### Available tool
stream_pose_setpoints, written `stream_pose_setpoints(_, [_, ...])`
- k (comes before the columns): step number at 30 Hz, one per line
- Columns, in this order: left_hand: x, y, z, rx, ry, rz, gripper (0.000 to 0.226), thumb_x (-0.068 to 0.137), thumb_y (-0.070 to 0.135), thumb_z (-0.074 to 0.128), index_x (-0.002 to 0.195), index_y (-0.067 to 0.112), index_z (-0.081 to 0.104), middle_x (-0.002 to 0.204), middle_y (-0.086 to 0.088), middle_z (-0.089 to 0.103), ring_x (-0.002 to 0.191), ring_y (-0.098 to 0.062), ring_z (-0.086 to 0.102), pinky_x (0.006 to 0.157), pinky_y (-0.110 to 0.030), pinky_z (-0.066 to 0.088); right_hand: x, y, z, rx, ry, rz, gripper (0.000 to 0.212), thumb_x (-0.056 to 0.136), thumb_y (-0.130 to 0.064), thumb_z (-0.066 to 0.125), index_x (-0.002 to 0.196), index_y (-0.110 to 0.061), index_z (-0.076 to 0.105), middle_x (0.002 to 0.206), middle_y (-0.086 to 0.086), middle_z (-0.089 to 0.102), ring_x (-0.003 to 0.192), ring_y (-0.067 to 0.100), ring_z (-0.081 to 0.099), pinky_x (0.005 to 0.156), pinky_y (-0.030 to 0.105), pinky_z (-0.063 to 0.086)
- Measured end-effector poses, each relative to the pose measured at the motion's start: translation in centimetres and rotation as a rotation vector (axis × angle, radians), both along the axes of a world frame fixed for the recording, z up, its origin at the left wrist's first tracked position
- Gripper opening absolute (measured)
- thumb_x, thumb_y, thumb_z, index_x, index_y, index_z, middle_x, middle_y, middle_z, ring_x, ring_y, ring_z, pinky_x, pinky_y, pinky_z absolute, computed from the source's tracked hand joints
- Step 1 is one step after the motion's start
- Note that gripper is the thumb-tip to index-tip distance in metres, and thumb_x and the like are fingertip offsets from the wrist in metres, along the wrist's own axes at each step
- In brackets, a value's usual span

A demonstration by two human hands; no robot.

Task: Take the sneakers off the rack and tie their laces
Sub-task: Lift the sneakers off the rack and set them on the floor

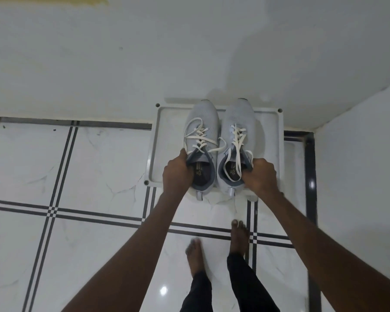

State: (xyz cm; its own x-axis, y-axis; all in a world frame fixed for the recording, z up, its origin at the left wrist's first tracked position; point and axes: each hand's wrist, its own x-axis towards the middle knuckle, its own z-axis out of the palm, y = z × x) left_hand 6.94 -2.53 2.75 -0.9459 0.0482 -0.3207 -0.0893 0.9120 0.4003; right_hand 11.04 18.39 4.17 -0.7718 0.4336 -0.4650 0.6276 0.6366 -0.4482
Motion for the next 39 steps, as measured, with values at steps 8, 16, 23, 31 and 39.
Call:
stream_pose_setpoints(8, [7.5, -2.8, 1.0, 0.055, 0.044, -0.031, 0.024, 0.086, 0.005, 0.05, 0.11, 0.006, 0.054, 0.088, -0.016, 0.069, 0.082, -0.038, 0.065, 0.064, -0.036, 0.043, 8.4, -2.3, 0.7, -0.045, 0.074, -0.012, 0.012, 0.078, -0.009, 0.062, 0.068, -0.005, 0.058, 0.06, 0.006, 0.055, 0.062, 0.029, 0.055, 0.06, 0.028, 0.04])
stream_pose_setpoints(16, [19.5, -8.0, -3.0, 0.077, 0.015, -0.067, 0.03, 0.088, 0.007, 0.051, 0.118, 0.006, 0.056, 0.092, -0.015, 0.07, 0.083, -0.036, 0.064, 0.065, -0.032, 0.036, 20.8, -7.3, -3.5, -0.032, 0.053, -0.032, 0.012, 0.077, -0.01, 0.063, 0.069, -0.001, 0.061, 0.065, 0.011, 0.06, 0.062, 0.03, 0.058, 0.051, 0.024, 0.037])
stream_pose_setpoints(23, [27.5, -11.1, -11.6, 0.119, -0.046, -0.048, 0.029, 0.088, 0.006, 0.049, 0.116, 0.006, 0.054, 0.085, -0.013, 0.069, 0.076, -0.033, 0.065, 0.061, -0.035, 0.046, 28.4, -9.9, -11.6, -0.014, -0.026, -0.042, 0.017, 0.078, -0.005, 0.062, 0.063, -0.003, 0.053, 0.055, 0.002, 0.048, 0.058, 0.028, 0.051, 0.05, 0.024, 0.033])
stream_pose_setpoints(31, [31.0, -11.9, -27.5, 0.071, -0.099, -0.028, 0.032, 0.094, 0.011, 0.051, 0.125, 0.01, 0.056, 0.094, -0.01, 0.072, 0.079, -0.026, 0.067, 0.068, -0.032, 0.054, 31.7, -10.8, -28.0, -0.064, -0.036, -0.018, 0.012, 0.074, -0.005, 0.063, 0.07, -0.005, 0.053, 0.06, 0.003, 0.051, 0.052, 0.017, 0.048, 0.046, 0.022, 0.027])
stream_pose_setpoints(39, [30.0, -11.5, -42.2, 0.055, -0.102, -0.047, 0.038, 0.091, 0.008, 0.049, 0.128, 0.009, 0.054, 0.093, -0.012, 0.072, 0.083, -0.032, 0.067, 0.066, -0.032, 0.046, 30.9, -10.7, -43.6, -0.072, -0.073, -0.063, 0.013, 0.076, -0.012, 0.064, 0.072, 0.0, 0.066, 0.071, 0.015, 0.069, 0.072, 0.035, 0.067, 0.061, 0.03, 0.047])
